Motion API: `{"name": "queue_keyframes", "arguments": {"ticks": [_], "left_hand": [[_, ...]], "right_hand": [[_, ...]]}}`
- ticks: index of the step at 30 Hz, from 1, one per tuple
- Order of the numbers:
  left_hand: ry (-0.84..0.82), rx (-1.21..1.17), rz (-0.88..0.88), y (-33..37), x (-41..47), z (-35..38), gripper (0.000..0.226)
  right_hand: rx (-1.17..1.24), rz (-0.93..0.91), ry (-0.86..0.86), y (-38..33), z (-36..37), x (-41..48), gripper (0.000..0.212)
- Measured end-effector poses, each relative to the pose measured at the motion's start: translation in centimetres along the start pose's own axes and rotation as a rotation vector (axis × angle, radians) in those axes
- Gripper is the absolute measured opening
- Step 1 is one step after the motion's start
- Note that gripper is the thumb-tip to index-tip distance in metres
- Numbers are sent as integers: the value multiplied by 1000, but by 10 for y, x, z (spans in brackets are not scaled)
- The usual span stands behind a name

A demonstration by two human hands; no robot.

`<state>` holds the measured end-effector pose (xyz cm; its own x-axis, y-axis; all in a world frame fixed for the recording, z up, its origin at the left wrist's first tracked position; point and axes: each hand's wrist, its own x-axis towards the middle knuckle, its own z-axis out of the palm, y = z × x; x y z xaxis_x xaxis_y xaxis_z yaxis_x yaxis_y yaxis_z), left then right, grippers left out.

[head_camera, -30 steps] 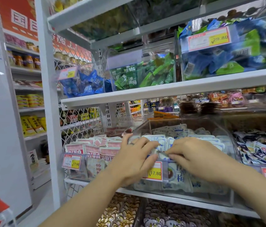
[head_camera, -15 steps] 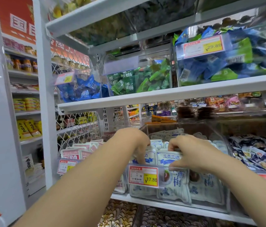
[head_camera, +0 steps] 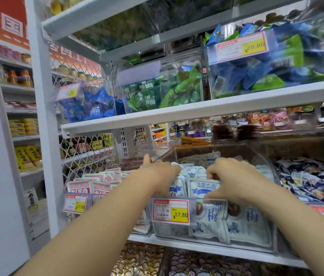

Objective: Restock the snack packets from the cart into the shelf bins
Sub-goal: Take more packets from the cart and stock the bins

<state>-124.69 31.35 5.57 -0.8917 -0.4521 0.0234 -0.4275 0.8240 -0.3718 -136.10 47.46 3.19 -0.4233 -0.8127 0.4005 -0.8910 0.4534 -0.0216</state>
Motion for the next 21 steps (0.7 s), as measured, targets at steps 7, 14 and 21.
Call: {"name": "queue_keyframes", "arguments": {"ticks": [7,14,21], "left_hand": [[19,-259,-36,-12,-14,-6,91],[171,-306,-36,-11,-29,-2,73],[232,-300,-39,-4,-27,6,50]], "right_hand": [[116,-22,-18,6,-3,-3,46],[-62,0,58,10,-31,-30,38],[-171,87,-14,8,-15,-23,41]]}}
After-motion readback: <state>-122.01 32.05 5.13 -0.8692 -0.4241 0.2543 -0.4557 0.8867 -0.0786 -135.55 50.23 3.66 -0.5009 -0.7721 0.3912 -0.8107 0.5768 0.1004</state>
